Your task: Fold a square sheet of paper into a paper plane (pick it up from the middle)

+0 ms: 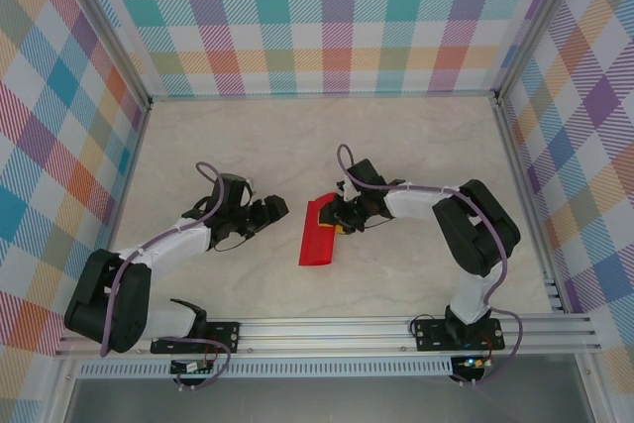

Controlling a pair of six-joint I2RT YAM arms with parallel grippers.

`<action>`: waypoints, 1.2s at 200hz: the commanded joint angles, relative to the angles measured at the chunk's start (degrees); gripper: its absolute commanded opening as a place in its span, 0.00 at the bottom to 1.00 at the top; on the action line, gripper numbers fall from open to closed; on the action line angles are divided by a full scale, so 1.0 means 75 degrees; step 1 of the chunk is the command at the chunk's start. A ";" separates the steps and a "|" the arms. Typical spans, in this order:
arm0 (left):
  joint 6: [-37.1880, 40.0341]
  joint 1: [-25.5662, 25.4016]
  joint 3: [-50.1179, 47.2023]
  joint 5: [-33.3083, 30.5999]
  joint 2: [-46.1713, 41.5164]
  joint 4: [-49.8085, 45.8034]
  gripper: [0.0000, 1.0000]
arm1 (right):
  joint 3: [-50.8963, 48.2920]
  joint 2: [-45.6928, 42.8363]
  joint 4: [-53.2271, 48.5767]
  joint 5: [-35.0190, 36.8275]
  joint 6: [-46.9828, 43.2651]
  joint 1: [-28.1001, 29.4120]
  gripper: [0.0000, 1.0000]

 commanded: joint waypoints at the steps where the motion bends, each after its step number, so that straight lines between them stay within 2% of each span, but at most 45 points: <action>1: -0.0128 -0.0221 -0.0059 -0.0306 0.0086 0.0222 0.78 | 0.0493 0.0221 -0.1033 0.0607 -0.0446 0.0068 0.37; 67: -0.0078 -0.0428 -0.0036 -0.0538 0.0119 0.0120 0.78 | 0.1162 0.0389 -0.2525 0.1835 -0.0634 0.0371 0.55; 145: -0.0129 -0.0581 -0.0042 -0.0242 0.0257 0.0316 0.75 | 0.1581 0.0887 -0.3064 0.2089 -0.0460 0.0478 0.54; 179: -0.0259 -0.0638 0.0000 0.0071 0.0402 0.0475 0.61 | 0.1873 0.1208 -0.3432 0.2363 -0.0342 0.0582 0.56; 212: -0.0496 -0.0759 -0.0098 0.0630 0.0670 0.0869 0.39 | 0.2192 0.1546 -0.3872 0.2814 -0.0169 0.0709 0.57; 240: -0.0842 -0.1025 -0.0313 0.0808 0.0859 0.1278 0.25 | 0.2351 0.1803 -0.4121 0.3057 -0.0028 0.0782 0.58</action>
